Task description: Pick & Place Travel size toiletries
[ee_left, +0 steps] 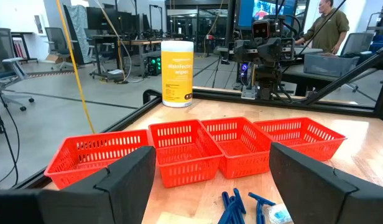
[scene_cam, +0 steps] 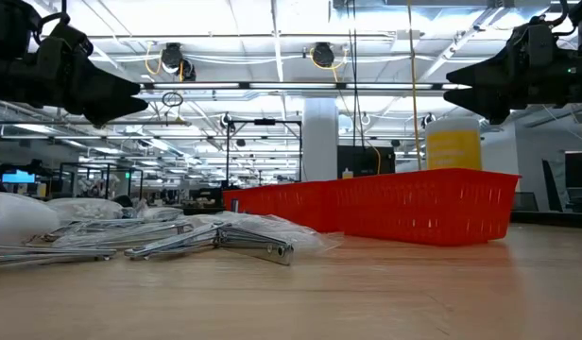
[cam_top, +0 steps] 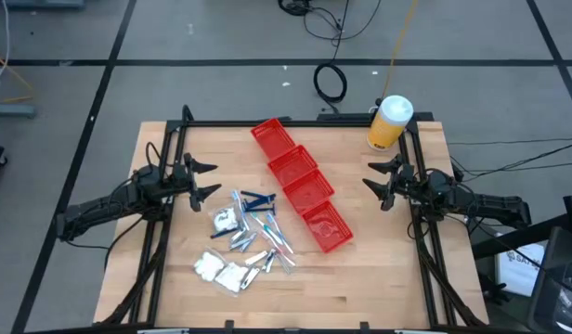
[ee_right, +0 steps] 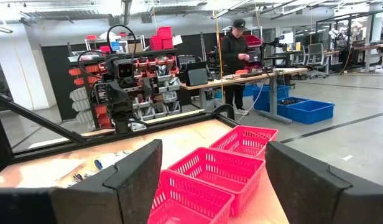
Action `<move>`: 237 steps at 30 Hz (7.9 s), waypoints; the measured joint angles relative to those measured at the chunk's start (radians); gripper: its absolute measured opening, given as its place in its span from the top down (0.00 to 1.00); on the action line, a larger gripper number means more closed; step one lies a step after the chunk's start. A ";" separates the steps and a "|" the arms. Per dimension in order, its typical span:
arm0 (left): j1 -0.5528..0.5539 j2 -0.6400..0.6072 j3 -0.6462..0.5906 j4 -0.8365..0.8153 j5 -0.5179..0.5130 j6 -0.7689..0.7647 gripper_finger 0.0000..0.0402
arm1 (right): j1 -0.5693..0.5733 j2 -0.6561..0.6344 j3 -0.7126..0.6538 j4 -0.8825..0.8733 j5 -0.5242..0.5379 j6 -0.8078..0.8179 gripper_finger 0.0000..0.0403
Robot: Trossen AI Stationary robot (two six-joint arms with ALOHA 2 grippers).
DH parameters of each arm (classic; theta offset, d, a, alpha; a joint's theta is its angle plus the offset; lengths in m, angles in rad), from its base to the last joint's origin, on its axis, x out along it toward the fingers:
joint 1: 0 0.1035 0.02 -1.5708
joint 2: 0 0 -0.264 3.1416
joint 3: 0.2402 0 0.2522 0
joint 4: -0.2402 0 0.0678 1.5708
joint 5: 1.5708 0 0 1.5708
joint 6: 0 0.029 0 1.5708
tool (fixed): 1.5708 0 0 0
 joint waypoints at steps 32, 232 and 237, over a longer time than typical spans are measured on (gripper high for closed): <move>0.000 0.000 0.000 0.000 0.000 0.000 0.23 | 0.000 0.000 0.000 0.000 0.000 0.000 0.33; -0.462 0.793 0.368 -0.074 -0.172 -0.311 0.99 | 0.000 0.000 0.000 0.000 0.000 0.000 0.32; -0.455 0.791 0.368 0.151 -0.232 -0.098 0.99 | 0.000 0.000 0.000 0.000 0.000 0.000 0.33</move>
